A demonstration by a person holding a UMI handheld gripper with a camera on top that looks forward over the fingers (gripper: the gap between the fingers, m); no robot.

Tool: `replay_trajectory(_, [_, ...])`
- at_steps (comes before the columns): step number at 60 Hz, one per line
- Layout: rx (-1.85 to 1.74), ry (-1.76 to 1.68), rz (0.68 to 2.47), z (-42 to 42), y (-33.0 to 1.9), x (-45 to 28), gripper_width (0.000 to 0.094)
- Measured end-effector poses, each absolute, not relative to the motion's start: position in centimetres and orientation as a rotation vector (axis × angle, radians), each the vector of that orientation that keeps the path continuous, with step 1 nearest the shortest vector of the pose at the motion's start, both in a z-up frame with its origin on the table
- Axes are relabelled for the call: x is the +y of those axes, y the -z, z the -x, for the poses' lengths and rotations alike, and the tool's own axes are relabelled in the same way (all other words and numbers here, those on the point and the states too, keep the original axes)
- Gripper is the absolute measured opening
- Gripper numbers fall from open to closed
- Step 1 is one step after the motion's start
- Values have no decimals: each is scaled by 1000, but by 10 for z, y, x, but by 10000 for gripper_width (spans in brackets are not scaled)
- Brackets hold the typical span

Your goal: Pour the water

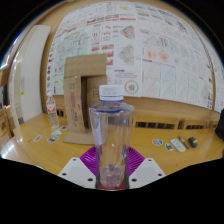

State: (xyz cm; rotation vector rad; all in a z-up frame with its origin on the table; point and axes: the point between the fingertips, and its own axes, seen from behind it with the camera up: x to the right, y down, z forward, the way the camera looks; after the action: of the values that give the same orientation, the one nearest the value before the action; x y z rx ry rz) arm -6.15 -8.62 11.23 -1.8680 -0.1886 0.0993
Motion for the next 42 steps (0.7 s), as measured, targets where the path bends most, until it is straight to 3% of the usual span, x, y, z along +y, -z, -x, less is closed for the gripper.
replay_trajectory(4, [-184, -103, 1910, 60, -87, -87, 317])
replay_trajectory(10, [-165, -101, 1869, 59, -86, -91, 322])
replay_trajectory(18, [-125, -103, 1901, 56, -86, -88, 490])
replay_trajectory(19, [-126, -100, 1911, 56, -85, -89, 512])
replay_trajectory(25, [-103, -90, 1972, 54, -86, -105, 859])
replay_trajectory(27, [-90, -72, 1981, 51, -91, -114, 814])
replay_trajectory(31, [-84, -25, 1995, 48, -103, -138, 855])
replay_trajectory(42, [-95, 77, 1974, 57, -156, -250, 849])
